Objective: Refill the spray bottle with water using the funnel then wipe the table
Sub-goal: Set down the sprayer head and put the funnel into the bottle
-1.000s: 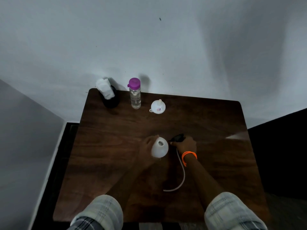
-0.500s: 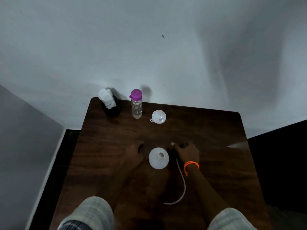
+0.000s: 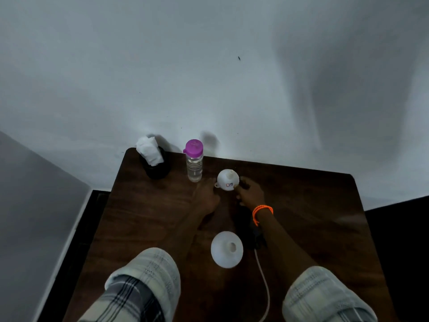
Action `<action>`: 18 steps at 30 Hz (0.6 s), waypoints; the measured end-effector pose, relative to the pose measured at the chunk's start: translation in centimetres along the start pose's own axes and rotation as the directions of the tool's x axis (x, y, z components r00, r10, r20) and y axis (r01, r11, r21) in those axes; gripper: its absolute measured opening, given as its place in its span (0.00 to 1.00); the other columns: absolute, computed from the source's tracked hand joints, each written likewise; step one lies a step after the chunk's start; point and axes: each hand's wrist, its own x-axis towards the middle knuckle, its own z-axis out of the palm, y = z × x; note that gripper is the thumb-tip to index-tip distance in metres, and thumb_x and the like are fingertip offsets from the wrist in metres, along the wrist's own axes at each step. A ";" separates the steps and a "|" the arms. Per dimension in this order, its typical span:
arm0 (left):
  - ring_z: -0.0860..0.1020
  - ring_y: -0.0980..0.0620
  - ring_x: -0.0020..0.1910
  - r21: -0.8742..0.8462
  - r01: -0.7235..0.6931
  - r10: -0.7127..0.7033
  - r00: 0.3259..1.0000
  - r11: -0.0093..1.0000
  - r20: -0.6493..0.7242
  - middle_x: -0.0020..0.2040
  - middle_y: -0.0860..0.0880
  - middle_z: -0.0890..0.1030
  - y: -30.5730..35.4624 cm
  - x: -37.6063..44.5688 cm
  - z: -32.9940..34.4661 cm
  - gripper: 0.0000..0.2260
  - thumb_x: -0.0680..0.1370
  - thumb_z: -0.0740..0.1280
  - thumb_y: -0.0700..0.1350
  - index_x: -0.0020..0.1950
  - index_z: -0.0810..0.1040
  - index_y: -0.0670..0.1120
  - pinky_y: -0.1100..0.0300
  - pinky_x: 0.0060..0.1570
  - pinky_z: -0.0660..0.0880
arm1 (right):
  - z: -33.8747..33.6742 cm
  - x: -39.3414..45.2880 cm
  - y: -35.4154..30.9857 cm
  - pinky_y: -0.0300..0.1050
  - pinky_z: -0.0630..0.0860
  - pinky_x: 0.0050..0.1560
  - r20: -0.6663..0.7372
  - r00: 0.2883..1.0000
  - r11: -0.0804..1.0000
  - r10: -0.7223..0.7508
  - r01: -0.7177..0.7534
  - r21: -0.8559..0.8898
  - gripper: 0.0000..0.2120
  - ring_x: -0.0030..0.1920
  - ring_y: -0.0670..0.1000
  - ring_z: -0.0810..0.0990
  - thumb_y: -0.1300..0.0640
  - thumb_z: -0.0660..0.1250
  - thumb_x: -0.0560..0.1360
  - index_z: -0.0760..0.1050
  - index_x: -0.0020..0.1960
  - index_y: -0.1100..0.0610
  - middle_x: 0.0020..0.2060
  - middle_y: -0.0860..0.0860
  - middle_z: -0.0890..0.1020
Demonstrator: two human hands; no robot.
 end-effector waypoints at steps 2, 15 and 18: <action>0.79 0.46 0.57 0.039 0.009 -0.009 1.000 0.999 0.005 0.57 0.47 0.82 0.2 1.1 0.4 0.19 0.71 0.65 0.45 0.62 0.77 0.47 0.48 0.58 0.77 | 0.2 0.4 -0.7 0.51 0.83 0.41 0.062 0.998 1.000 0.015 -0.016 0.016 0.24 0.43 0.54 0.84 0.53 0.70 0.77 0.71 0.72 0.49 0.52 0.55 0.84; 0.75 0.43 0.67 -0.359 0.087 -0.122 0.990 0.929 -0.075 0.66 0.40 0.78 3.3 -0.4 1.2 0.22 0.74 0.67 0.29 0.68 0.77 0.39 0.65 0.63 0.67 | -1.0 -1.2 -0.4 0.46 0.81 0.39 0.085 0.994 0.944 0.062 -0.086 0.317 0.19 0.51 0.53 0.85 0.54 0.68 0.79 0.75 0.70 0.49 0.60 0.53 0.82; 0.77 0.53 0.60 -0.442 0.055 -0.138 0.978 0.895 -0.157 0.62 0.44 0.81 4.8 -2.1 0.2 0.20 0.74 0.67 0.29 0.64 0.80 0.42 0.61 0.62 0.73 | -2.0 -3.1 -0.9 0.46 0.81 0.39 0.069 0.996 0.912 0.053 -0.076 0.403 0.15 0.49 0.54 0.85 0.53 0.68 0.79 0.77 0.66 0.48 0.57 0.53 0.83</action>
